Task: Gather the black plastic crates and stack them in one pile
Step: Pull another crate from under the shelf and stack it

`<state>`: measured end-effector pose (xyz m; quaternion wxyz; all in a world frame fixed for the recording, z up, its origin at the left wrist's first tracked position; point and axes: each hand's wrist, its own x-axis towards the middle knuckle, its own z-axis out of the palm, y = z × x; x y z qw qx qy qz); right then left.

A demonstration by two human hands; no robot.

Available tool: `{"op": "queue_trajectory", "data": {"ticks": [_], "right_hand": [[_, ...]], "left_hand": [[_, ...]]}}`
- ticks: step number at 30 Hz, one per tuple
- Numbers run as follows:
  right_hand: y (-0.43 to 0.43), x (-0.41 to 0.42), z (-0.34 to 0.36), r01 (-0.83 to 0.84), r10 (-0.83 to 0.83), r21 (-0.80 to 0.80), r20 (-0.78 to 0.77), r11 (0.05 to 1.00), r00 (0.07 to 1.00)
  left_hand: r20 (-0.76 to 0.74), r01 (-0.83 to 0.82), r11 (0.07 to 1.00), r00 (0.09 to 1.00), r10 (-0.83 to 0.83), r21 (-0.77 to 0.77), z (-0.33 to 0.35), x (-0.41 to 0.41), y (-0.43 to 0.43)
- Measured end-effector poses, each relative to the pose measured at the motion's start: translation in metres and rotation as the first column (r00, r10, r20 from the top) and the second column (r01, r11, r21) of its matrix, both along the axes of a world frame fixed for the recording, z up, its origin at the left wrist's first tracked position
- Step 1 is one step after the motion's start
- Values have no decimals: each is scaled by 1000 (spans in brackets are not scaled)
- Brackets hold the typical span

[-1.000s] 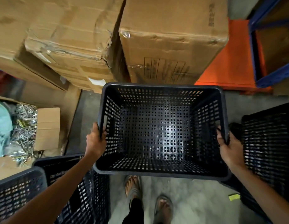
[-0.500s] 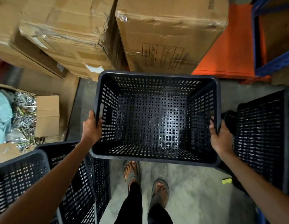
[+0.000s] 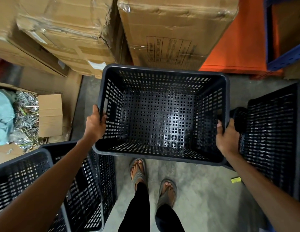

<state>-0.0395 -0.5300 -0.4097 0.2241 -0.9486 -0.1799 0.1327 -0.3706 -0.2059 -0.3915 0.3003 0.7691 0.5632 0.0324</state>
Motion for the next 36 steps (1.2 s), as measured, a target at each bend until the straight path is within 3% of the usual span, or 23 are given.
{"op": "queue_trajectory", "data": {"ticks": [3, 7, 10, 14, 21, 29, 36], "right_hand": [[4, -2, 5, -55, 61, -56, 116, 997, 991], [10, -6, 10, -241, 286, -193, 261, 951, 922], [11, -8, 12, -259, 326, -283, 225, 923, 918], [5, -9, 11, -339, 387, -261, 162, 904, 908], [4, -1, 8, -360, 396, -236, 131, 903, 909], [10, 4, 5, -330, 365, -231, 135, 916, 921], [11, 0, 12, -327, 361, -228, 127, 917, 924]], "left_hand": [[-5, 48, 994, 999, -47, 102, -4, 1, -5], [-109, 176, 953, 982, -153, 248, -3, 4, -4], [-202, 290, 905, 951, -235, 311, 4, 5, -6], [-308, 442, 856, 881, -358, 268, 5, 0, -11], [-308, 443, 863, 879, -364, 243, 6, 4, -7], [-210, 431, 866, 899, -385, 254, 2, 9, 1], [-233, 452, 849, 887, -398, 272, -1, 7, 1]]}}
